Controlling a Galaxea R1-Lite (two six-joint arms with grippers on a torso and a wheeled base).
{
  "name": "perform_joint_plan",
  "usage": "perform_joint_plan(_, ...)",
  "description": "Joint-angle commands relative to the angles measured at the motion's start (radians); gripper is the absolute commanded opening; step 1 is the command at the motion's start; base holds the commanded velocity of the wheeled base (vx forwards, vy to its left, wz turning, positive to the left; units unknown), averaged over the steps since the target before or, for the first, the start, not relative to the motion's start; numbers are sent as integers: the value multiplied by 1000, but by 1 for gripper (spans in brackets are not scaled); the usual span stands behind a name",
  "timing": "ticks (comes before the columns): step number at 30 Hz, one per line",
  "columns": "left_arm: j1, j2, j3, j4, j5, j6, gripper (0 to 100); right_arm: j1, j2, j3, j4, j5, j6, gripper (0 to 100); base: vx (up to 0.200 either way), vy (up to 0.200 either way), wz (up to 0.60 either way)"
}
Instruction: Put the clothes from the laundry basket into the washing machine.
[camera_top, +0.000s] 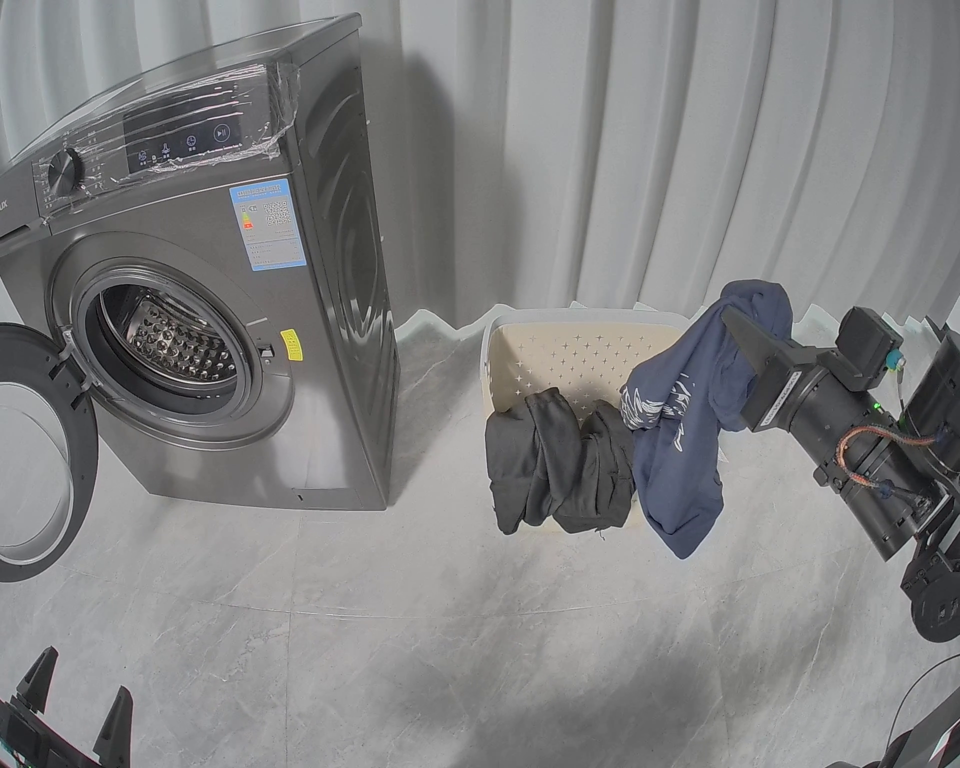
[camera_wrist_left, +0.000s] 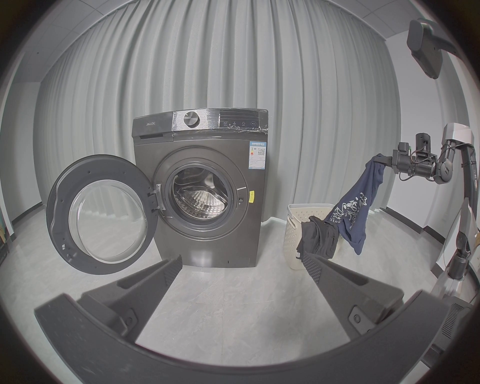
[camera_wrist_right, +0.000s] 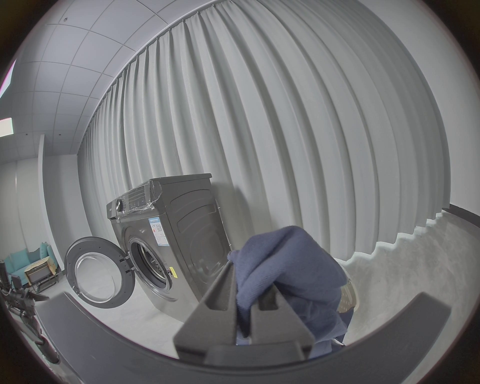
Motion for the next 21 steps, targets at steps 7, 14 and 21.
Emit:
perform_joint_plan(7,0,-17,16,0,0,0,100,2,-1,-26,-4,1,0,0,0,200,0)
perform_joint_plan(14,0,-17,15,0,0,0,100,2,-1,-100,-33,3,1,0,0,200,0)
perform_joint_plan(21,0,-17,16,0,0,0,100,2,-1,-120,-33,3,9,0,0,57,0)
